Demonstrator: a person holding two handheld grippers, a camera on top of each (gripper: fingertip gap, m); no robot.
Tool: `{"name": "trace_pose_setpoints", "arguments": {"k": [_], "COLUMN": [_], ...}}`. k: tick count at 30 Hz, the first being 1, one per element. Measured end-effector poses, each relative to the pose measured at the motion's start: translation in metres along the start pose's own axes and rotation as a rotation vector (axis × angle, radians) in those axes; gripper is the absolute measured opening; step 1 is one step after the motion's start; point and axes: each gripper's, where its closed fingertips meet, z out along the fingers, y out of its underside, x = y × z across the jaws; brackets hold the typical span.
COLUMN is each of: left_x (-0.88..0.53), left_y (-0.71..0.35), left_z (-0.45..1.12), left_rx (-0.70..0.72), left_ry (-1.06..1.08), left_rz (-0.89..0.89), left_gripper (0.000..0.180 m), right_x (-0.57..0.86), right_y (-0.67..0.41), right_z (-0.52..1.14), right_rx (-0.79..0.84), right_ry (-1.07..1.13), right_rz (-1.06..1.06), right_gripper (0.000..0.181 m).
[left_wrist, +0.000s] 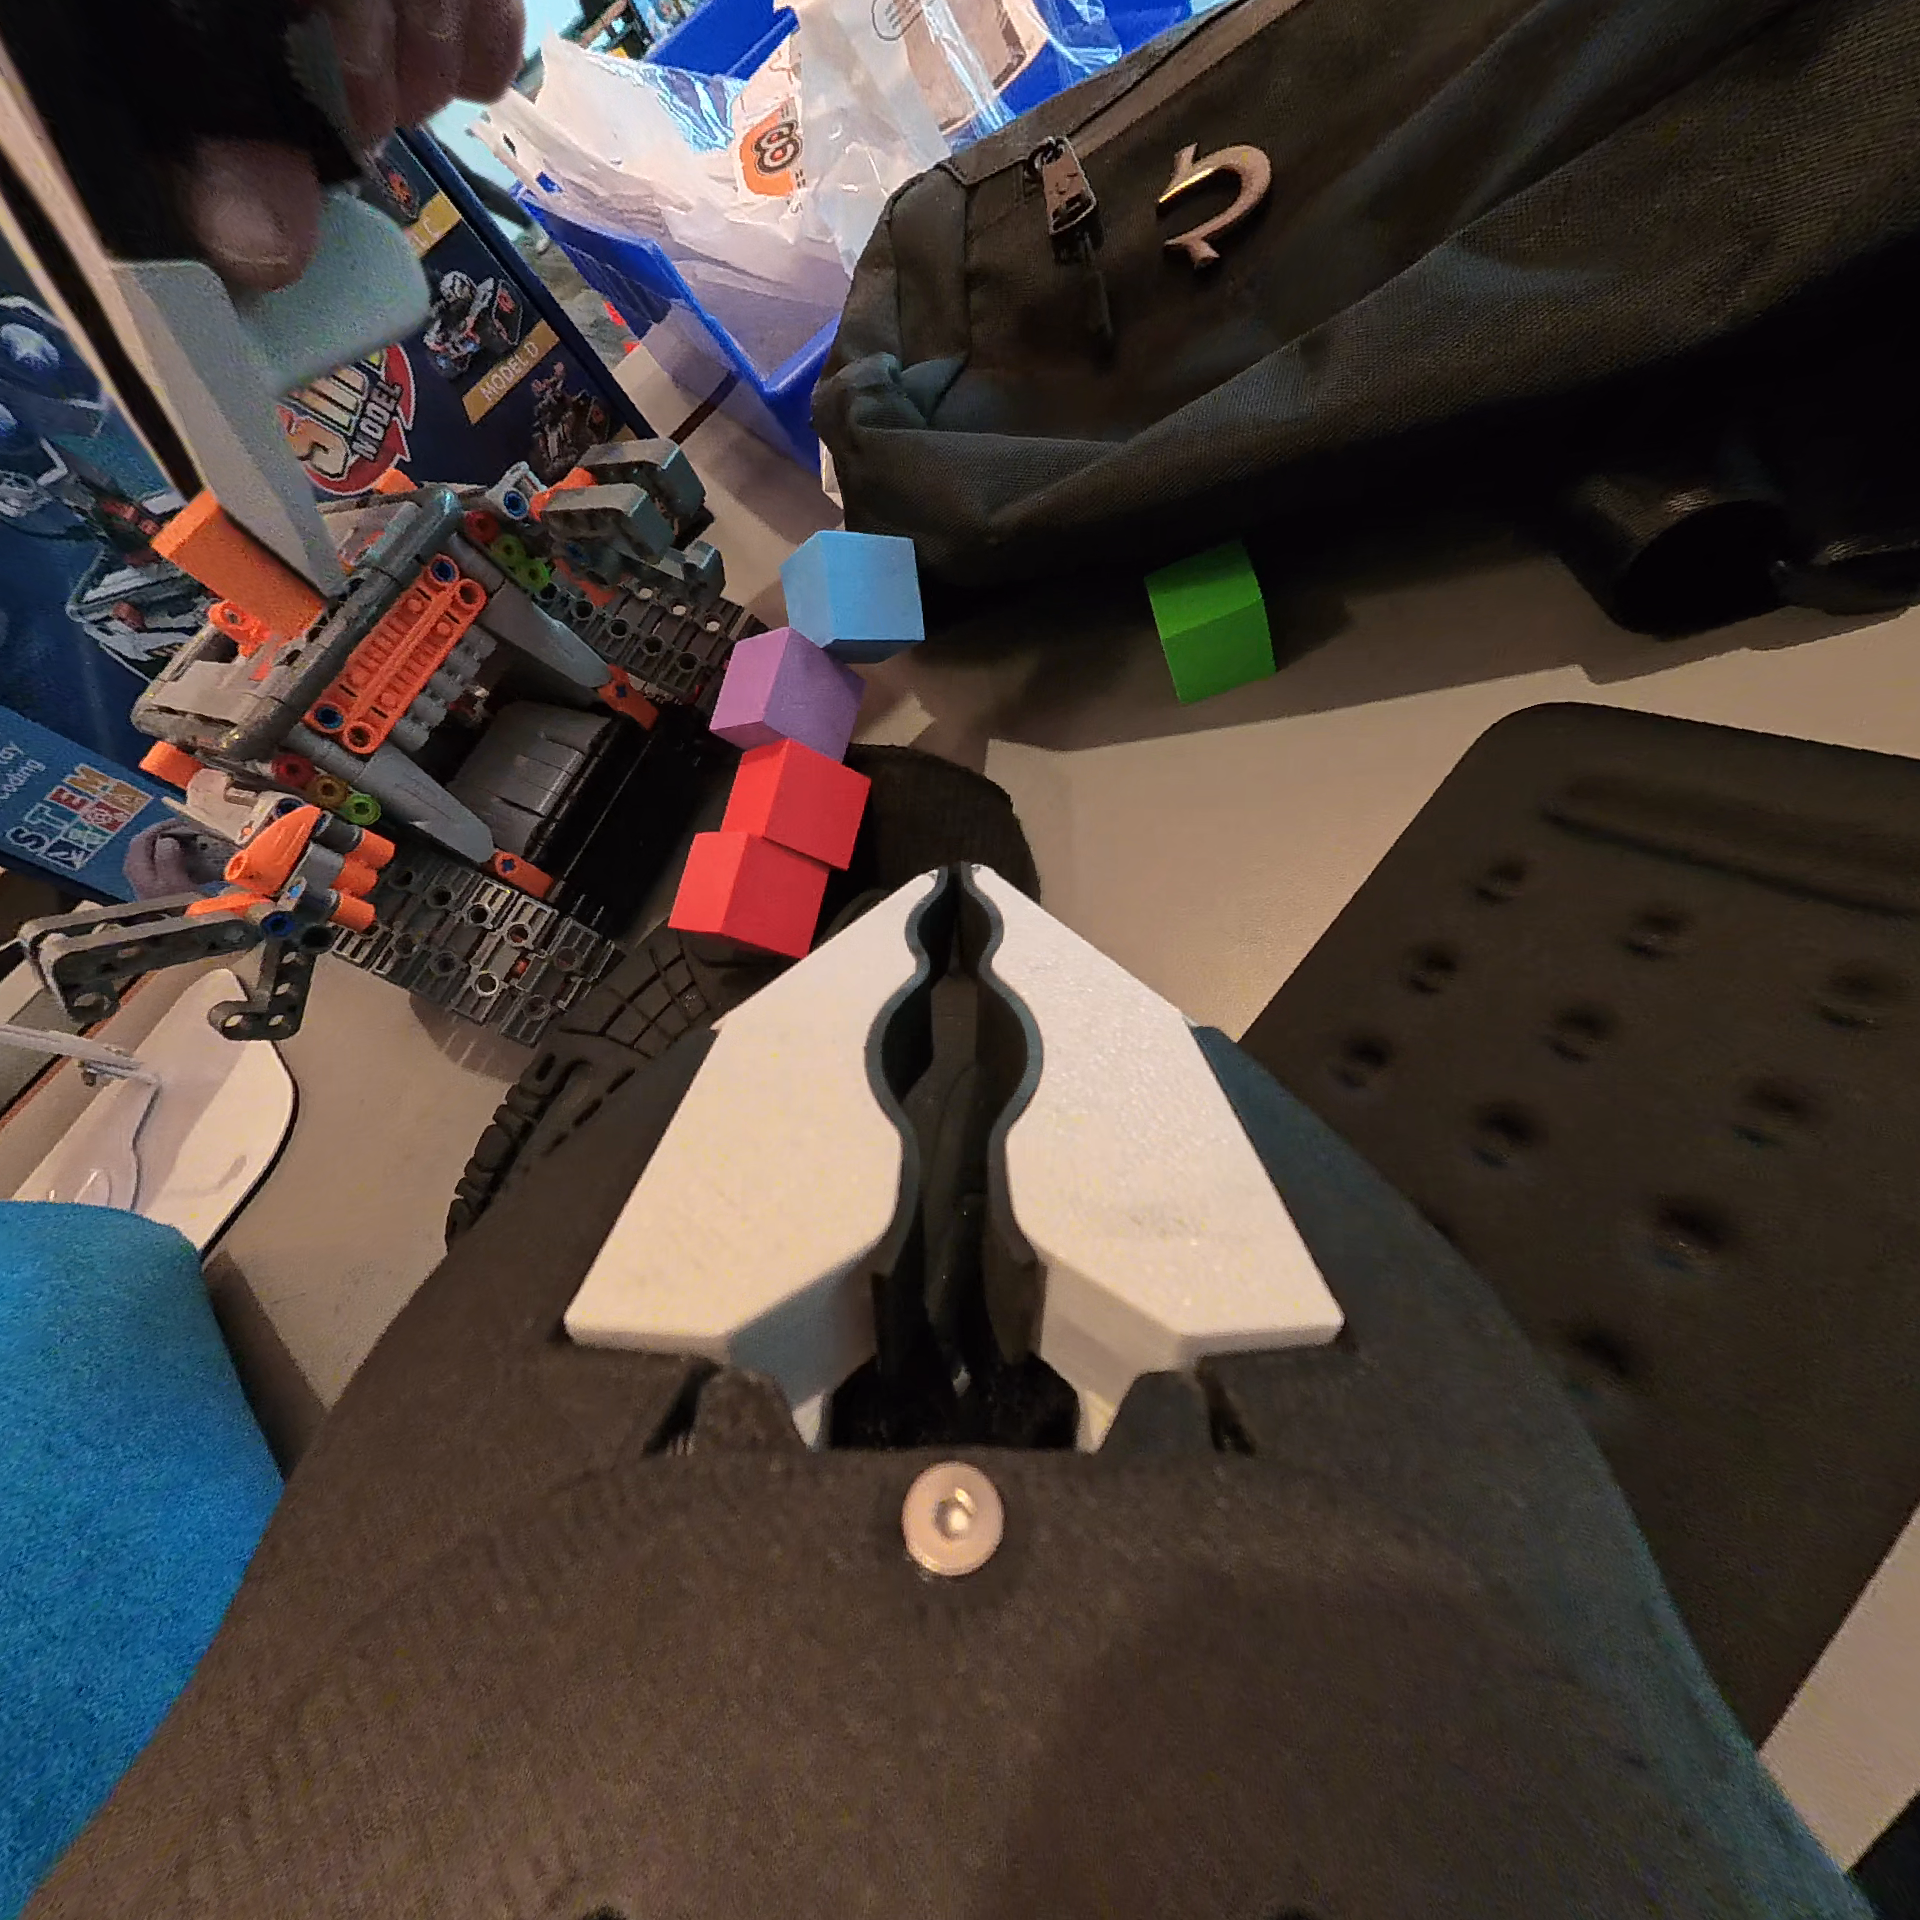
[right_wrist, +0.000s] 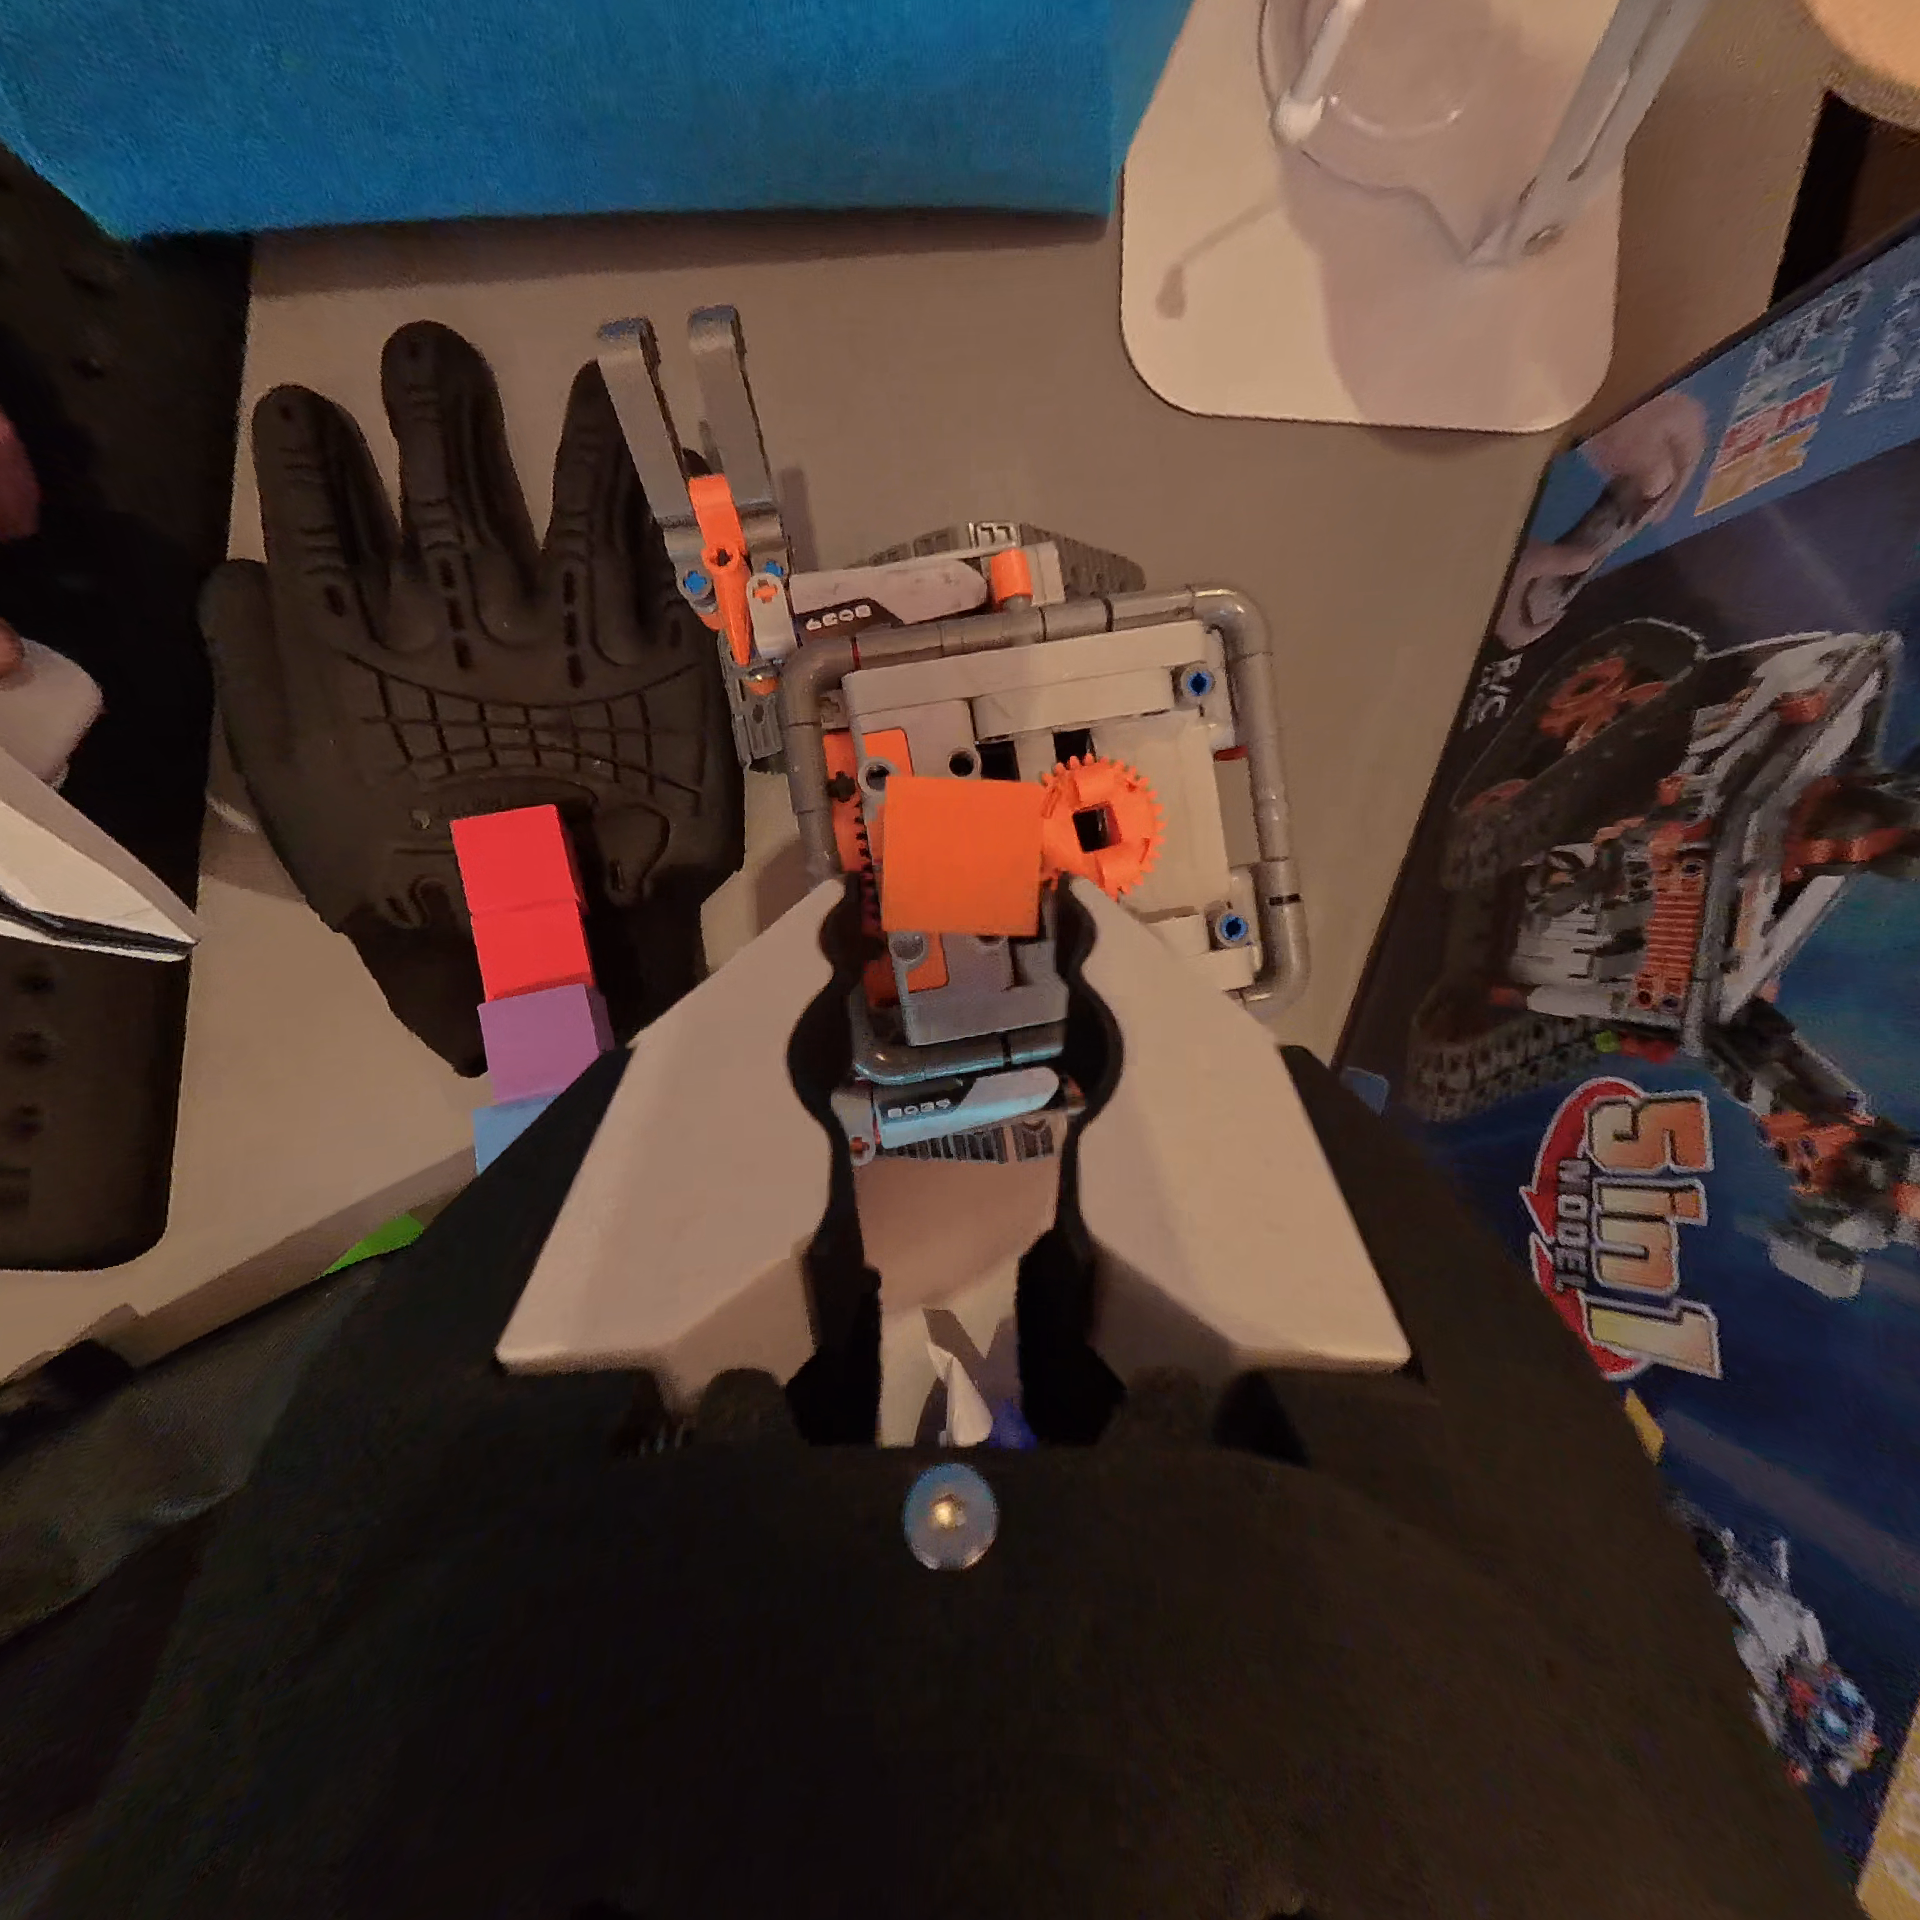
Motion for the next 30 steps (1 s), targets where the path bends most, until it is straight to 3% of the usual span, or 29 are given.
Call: {"name": "trace_pose_setpoints", "arguments": {"k": [2, 6, 9, 12, 20, 25, 30], "left_x": [0.000, 0.000, 0.000, -0.001, -0.001, 0.000, 0.000], "left_y": [0.000, 0.000, -0.001, -0.001, 0.000, 0.001, 0.001], "left_z": [0.000, 0.000, -0.001, -0.001, 0.000, 0.001, 0.001], "left_rx": [0.002, 0.004, 0.007, 0.008, 0.004, -0.010, -0.009], "left_ry": [0.000, -0.001, -0.002, -0.002, -0.002, -0.001, -0.005], "left_rz": [-0.004, -0.002, -0.004, -0.008, -0.006, 0.003, 0.003], "left_gripper": [0.000, 0.000, 0.000, 0.000, 0.000, 0.000, 0.000], "right_x": [0.005, -0.021, -0.070, -0.106, -0.101, -0.105, -0.109], "right_y": [0.002, 0.002, 0.023, 0.052, 0.090, 0.087, 0.082], "right_z": [-0.007, -0.041, -0.048, -0.035, -0.003, 0.008, -0.029], "right_rx": [-0.002, 0.058, 0.022, -0.077, -0.033, 0.045, 0.105], "right_ry": [0.058, 0.062, -0.049, -0.107, -0.132, -0.224, -0.274], "right_rz": [0.008, 0.002, -0.040, -0.052, 0.188, 0.246, 0.222], "right_gripper": [0.053, 0.050, 0.043, 0.050, 0.059, 0.027, 0.026]}}
